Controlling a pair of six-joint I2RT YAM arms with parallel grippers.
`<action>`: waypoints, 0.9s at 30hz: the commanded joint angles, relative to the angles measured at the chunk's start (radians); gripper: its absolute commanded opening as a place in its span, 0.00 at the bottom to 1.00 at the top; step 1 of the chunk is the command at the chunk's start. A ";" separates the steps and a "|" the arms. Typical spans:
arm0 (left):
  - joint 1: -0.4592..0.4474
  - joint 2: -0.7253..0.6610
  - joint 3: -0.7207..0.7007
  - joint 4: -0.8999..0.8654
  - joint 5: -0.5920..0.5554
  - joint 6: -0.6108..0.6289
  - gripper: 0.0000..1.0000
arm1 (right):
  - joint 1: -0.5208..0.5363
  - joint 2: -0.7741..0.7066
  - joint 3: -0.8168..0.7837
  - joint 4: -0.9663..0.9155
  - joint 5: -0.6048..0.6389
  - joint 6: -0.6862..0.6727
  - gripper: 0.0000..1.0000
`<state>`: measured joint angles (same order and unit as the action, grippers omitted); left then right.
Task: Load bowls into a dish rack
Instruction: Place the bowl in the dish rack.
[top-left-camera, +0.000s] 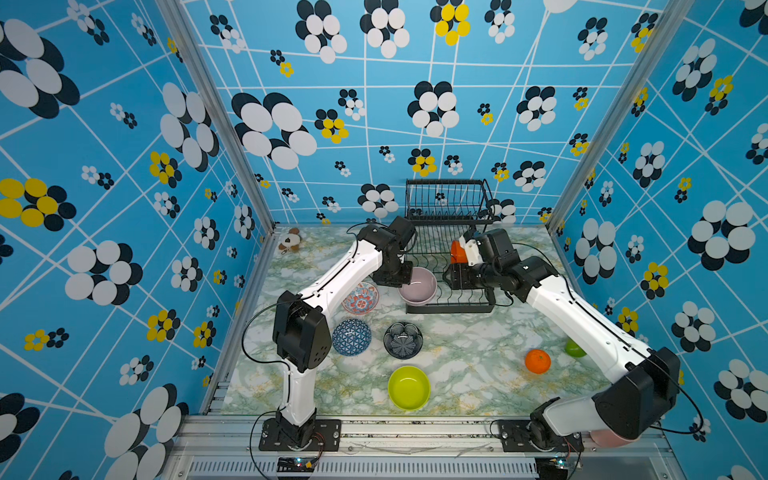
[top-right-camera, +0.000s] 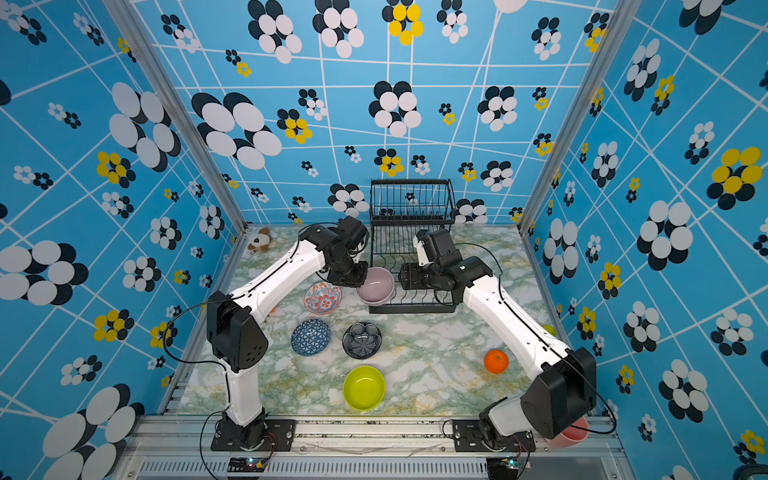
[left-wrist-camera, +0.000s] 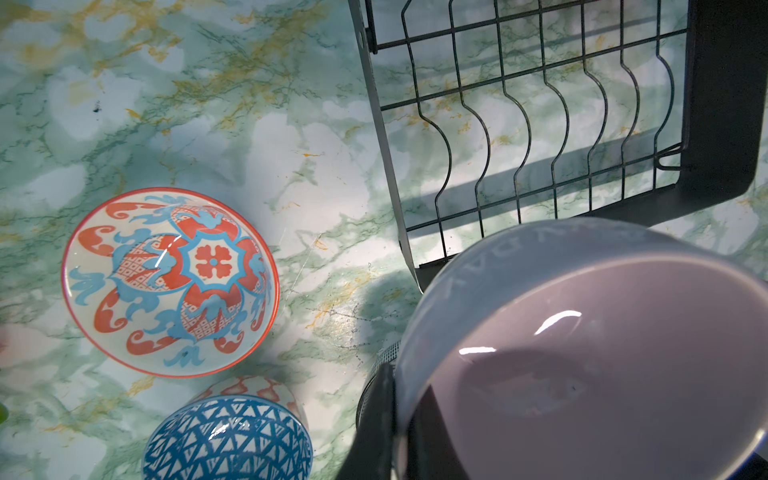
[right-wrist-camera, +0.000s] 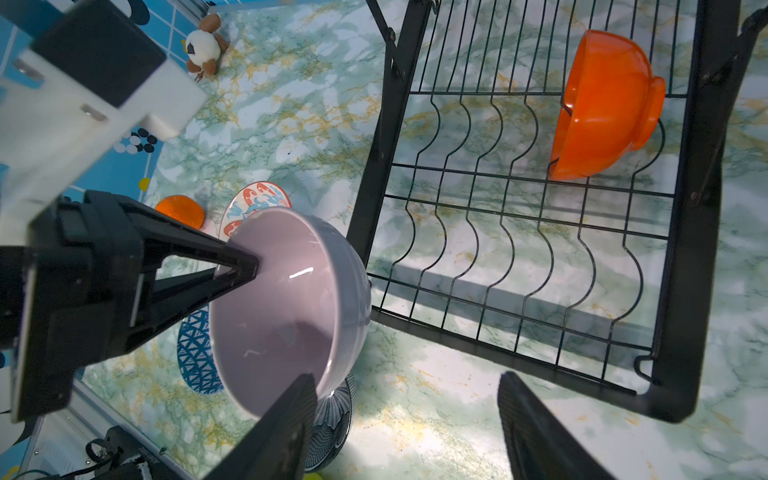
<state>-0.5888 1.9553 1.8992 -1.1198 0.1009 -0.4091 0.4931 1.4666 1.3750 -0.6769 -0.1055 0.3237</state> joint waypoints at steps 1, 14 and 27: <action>0.009 -0.036 -0.048 0.054 0.031 -0.008 0.00 | -0.004 0.026 0.054 -0.060 -0.037 -0.038 0.71; 0.009 -0.079 -0.141 0.101 -0.012 -0.015 0.00 | 0.086 0.166 0.217 -0.170 -0.003 -0.089 0.63; 0.009 -0.095 -0.150 0.103 -0.041 -0.021 0.00 | 0.138 0.285 0.299 -0.250 0.097 -0.121 0.44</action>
<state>-0.5884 1.9160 1.7546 -1.0412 0.0628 -0.4152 0.6220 1.7218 1.6432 -0.8783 -0.0494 0.2157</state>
